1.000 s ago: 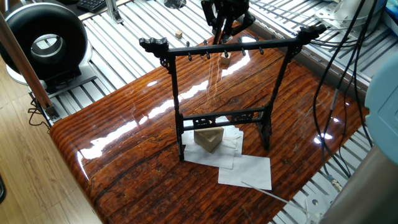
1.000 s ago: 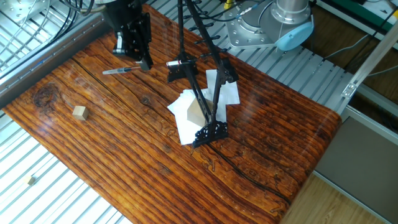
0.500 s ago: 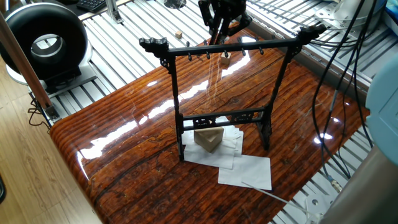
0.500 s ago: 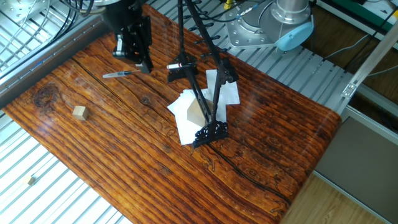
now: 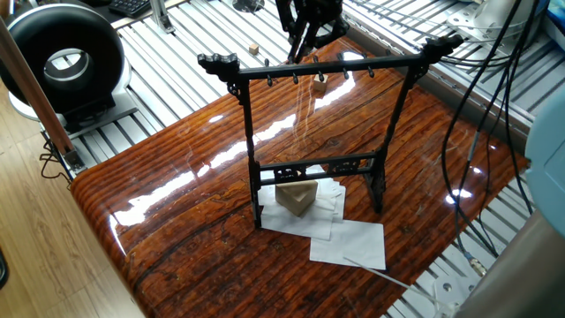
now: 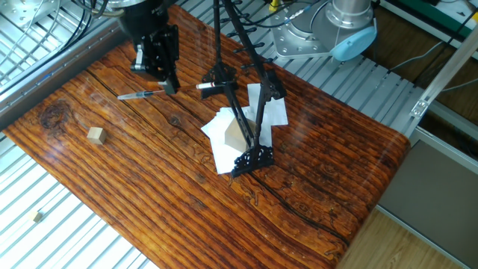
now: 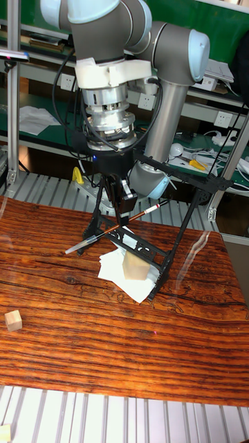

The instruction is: Place the brush on the pen rack

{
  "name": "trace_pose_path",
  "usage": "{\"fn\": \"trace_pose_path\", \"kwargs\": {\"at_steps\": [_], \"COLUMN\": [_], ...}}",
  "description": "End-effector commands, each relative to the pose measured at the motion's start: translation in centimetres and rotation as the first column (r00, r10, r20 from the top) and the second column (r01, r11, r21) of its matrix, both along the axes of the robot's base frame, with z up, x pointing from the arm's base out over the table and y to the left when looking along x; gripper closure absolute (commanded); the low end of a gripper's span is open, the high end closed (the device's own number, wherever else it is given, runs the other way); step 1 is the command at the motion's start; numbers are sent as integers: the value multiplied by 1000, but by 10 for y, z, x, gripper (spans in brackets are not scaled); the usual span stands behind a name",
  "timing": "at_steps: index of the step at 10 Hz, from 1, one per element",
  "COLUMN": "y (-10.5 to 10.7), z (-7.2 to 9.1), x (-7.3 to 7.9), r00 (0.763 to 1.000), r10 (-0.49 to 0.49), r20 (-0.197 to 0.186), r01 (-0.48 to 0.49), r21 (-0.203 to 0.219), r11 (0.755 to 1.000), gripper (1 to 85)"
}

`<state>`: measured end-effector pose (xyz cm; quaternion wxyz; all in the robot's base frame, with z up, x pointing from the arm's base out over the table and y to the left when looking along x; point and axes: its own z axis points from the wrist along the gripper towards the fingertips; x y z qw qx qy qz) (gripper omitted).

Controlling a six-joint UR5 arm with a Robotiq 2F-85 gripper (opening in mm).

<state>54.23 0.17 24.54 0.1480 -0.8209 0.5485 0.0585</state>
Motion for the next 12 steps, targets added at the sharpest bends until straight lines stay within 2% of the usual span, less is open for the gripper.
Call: {"fn": "trace_pose_path", "kwargs": {"at_steps": [1,3,4,5,7,12], "y": [4,3,1,-5,-8,-13], "z": [3,2,2,3,2,14], "x": [-4,-17,-20,-23,-26,-33], "r00": [1000,998,997,996,997,997], "r10": [6,36,44,50,42,-3], "r20": [-15,-56,-65,-68,-72,-79], "r01": [-6,-35,-43,-50,-41,4], "r21": [18,14,8,2,16,11], "r11": [1000,999,999,999,999,1000], "gripper": [847,847,847,847,847,847]}}
